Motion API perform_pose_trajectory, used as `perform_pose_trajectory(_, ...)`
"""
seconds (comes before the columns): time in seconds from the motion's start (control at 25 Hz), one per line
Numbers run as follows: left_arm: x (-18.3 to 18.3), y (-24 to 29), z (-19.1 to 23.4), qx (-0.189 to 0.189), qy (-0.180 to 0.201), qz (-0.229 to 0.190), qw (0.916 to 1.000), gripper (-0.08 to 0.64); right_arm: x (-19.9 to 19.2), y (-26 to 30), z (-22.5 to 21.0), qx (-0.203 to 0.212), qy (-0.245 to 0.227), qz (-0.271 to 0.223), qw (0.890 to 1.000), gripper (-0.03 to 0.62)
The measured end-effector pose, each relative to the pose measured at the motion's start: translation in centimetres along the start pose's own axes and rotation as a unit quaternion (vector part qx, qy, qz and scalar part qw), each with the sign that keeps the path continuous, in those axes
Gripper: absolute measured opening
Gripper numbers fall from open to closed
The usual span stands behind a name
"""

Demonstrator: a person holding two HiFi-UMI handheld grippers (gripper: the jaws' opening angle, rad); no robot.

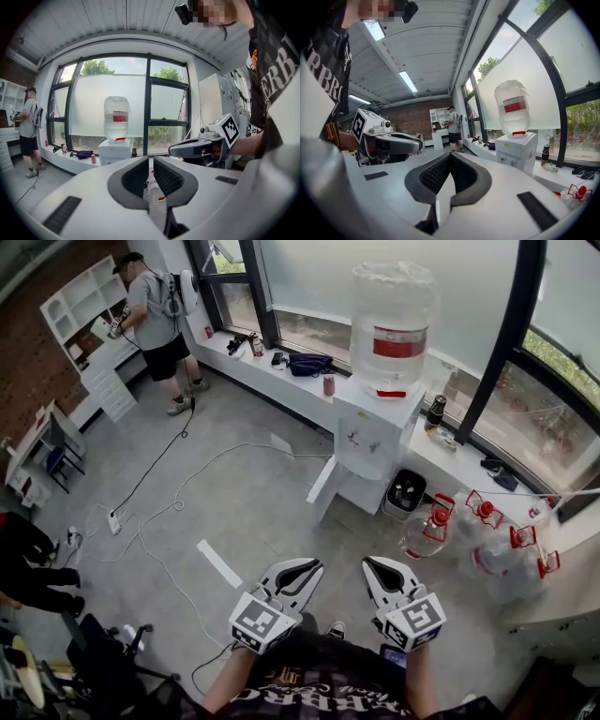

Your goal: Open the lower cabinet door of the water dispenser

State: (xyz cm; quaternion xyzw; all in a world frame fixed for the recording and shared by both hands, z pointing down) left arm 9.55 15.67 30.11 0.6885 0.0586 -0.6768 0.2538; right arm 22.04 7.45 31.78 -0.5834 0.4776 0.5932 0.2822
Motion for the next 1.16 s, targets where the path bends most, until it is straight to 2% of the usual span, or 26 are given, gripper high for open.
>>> perform_pose_trajectory(0.28, 0.0, -0.4, -0.3, -0.002, 0.009, 0.001, 1.0, 0.029, -0.1, 0.2, 0.8, -0.005, -0.022, 0.011, 1.0, 0.014)
perform_pose_trajectory(1.16, -0.5, -1.5, -0.2, -0.016, 0.016, -0.005, 0.9997, 0.029, 0.2, 1.5, 3.0, 0.004, -0.047, 0.016, 0.999, 0.014)
Point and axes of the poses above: the fingertips, and each gripper's own axes: y forward along the fingers, z to its left, x out of its top, the point moved 5 cm from there along -y, backward along the fingers, and after that the axes turned 8 degrees about -x, right-handed, at the moved point
